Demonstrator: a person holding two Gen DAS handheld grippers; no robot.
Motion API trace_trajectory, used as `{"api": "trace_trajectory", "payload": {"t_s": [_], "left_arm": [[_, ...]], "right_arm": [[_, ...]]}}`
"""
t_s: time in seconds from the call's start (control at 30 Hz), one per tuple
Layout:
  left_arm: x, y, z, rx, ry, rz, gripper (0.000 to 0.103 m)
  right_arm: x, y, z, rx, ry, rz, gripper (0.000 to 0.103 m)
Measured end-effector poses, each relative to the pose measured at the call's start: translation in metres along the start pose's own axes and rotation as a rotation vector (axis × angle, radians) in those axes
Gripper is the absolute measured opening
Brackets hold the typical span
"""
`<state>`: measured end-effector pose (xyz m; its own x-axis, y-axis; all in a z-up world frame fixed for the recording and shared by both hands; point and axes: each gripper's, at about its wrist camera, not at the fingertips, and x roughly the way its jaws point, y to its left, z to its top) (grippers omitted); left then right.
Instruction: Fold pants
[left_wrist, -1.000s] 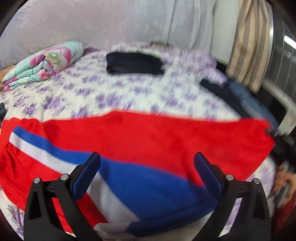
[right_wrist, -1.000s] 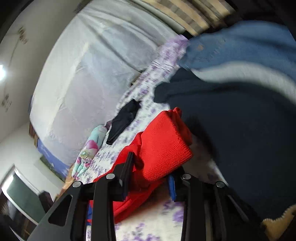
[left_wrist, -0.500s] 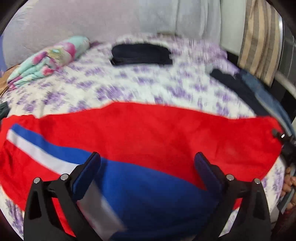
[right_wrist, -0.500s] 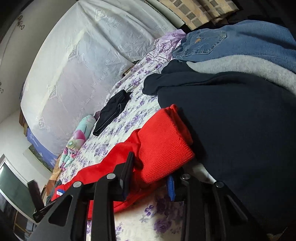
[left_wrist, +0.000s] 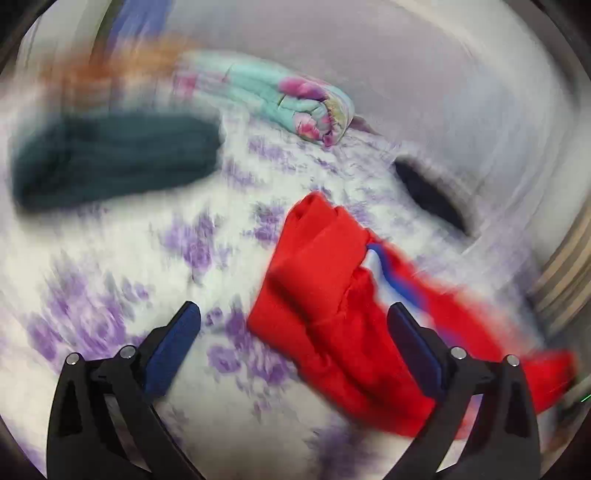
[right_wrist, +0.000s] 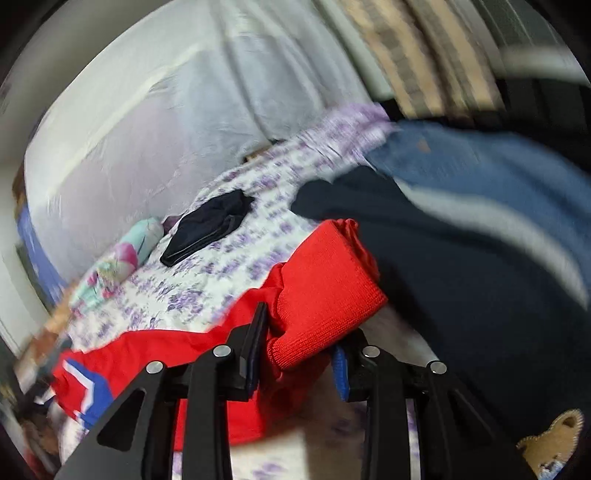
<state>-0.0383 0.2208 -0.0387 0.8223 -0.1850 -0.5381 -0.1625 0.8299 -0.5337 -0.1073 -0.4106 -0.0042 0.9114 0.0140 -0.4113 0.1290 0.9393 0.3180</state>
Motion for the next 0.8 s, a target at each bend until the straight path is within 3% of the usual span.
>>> {"api": "trace_trajectory", "payload": {"t_s": [0.07, 0.23, 0.37, 0.5, 0.6, 0.7, 0.77, 0.8], "left_arm": [[-0.008, 0.012, 0.001, -0.053, -0.042, -0.077, 0.098], [-0.008, 0.000, -0.005, 0.000, -0.056, -0.039, 0.098], [-0.012, 0.007, -0.005, -0.029, -0.070, -0.096, 0.098], [-0.013, 0.011, -0.003, -0.046, -0.076, -0.116, 0.098], [-0.012, 0.010, -0.003, -0.043, -0.077, -0.115, 0.098], [-0.013, 0.010, -0.003, -0.043, -0.077, -0.115, 0.098], [-0.013, 0.010, -0.003, -0.044, -0.077, -0.116, 0.098], [-0.013, 0.009, -0.003, -0.043, -0.077, -0.116, 0.098]], "right_arm": [[-0.003, 0.025, 0.005, -0.085, -0.016, -0.013, 0.030], [0.003, 0.117, 0.001, -0.356, -0.029, -0.019, 0.029], [0.018, 0.196, -0.025, -0.623, -0.029, -0.041, 0.028], [0.049, 0.260, -0.078, -0.907, 0.111, -0.004, 0.029], [0.049, 0.274, -0.099, -0.957, 0.153, 0.055, 0.034], [0.034, 0.266, -0.085, -0.902, 0.134, 0.091, 0.046], [0.026, 0.262, -0.076, -0.853, 0.129, 0.124, 0.071], [0.021, 0.257, -0.071, -0.823, 0.137, 0.158, 0.073]]}}
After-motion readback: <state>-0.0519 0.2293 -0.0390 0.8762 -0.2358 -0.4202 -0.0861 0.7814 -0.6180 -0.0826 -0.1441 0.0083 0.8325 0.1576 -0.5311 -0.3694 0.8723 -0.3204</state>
